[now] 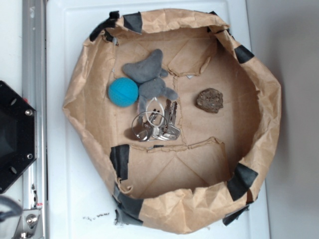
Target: Grab the silver keys.
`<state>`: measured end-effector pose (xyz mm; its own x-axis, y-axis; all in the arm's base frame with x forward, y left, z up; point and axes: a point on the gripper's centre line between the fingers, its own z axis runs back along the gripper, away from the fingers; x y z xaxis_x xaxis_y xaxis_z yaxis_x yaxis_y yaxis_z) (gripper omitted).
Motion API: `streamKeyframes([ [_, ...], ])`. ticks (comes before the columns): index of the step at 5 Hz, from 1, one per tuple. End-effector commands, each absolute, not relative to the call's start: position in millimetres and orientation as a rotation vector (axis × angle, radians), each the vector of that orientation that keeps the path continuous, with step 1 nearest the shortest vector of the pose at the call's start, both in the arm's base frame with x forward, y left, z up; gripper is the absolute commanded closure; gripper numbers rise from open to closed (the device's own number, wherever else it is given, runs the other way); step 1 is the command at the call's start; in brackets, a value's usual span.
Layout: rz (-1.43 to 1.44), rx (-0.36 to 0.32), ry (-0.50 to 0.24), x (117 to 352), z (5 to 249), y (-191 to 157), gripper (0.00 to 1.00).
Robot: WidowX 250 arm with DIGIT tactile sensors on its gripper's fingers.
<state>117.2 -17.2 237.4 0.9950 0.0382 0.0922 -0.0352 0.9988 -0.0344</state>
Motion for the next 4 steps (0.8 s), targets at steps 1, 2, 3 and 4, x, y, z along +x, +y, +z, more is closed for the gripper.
streamKeyframes([
  [1, 0.037, -0.033, -0.093, 117, 237, -17, 0.00],
  [2, -0.161, -0.075, -0.091, 151, 233, 2, 0.00],
  [3, -0.261, -0.061, -0.086, 173, 228, 8, 0.00],
  [4, -0.401, -0.131, -0.043, 193, 229, 10, 0.00],
])
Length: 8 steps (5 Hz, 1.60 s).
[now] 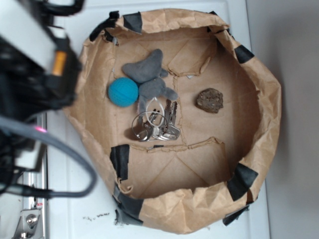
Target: Grab the silver keys.
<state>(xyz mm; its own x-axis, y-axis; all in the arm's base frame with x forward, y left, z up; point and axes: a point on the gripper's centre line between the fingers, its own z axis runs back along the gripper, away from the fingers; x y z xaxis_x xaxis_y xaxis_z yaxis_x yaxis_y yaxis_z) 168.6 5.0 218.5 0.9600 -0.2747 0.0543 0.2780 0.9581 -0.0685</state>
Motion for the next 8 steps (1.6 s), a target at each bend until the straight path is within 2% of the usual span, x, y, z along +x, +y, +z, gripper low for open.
streamKeyframes([
  [1, -0.379, -0.141, -0.083, 192, 242, 7, 0.00],
  [3, -0.379, -0.141, -0.083, 192, 242, 7, 0.00],
  [4, -0.410, -0.112, -0.128, 230, 213, 14, 0.00],
  [5, -0.423, -0.081, -0.141, 264, 189, 23, 0.00],
  [6, -0.510, -0.051, -0.131, 274, 168, 23, 0.00],
  [7, -0.676, -0.028, -0.097, 268, 137, 27, 0.00],
  [8, -0.746, -0.006, -0.107, 269, 105, 24, 0.00],
])
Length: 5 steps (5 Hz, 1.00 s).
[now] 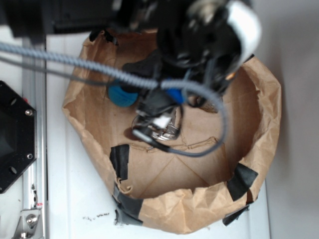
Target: Grab the silver keys.
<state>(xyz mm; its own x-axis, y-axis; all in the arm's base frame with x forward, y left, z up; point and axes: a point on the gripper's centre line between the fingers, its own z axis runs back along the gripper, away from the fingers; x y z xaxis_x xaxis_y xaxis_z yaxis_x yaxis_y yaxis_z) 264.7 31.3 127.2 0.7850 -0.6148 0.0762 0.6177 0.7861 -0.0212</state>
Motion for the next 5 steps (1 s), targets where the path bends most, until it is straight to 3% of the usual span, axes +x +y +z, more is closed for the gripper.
streamKeyframes([
  [1, -0.818, -0.021, -0.122, 275, 87, 17, 0.00],
  [2, -0.895, -0.026, -0.135, 274, 66, 5, 0.00],
  [3, -0.932, -0.094, -0.124, 269, 51, -5, 0.00],
  [4, -0.978, 0.004, -0.109, 265, 32, -6, 0.00],
  [5, -0.971, -0.034, -0.087, 269, 26, -3, 0.00],
])
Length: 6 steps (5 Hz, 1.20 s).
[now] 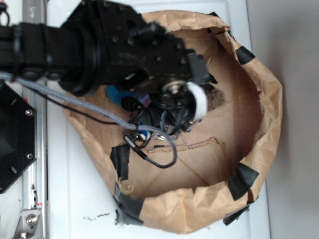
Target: Grab the silver keys.
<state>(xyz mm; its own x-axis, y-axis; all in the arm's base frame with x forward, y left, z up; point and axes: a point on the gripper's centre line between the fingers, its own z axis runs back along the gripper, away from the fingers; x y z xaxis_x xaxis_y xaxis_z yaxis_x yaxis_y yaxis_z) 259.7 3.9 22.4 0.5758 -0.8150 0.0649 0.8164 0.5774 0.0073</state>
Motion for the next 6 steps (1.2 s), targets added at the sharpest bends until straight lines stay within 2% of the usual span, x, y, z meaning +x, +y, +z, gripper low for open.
streamKeyframes([
  [1, -0.970, -0.019, -0.085, 265, 23, -1, 0.00],
  [2, -0.962, -0.019, -0.083, 263, 22, -1, 0.00],
  [3, -0.962, -0.056, -0.072, 257, 27, -3, 0.00],
  [4, -0.951, -0.043, -0.083, 254, 23, -3, 1.00],
  [6, -0.950, -0.051, -0.091, 247, 27, -4, 1.00],
])
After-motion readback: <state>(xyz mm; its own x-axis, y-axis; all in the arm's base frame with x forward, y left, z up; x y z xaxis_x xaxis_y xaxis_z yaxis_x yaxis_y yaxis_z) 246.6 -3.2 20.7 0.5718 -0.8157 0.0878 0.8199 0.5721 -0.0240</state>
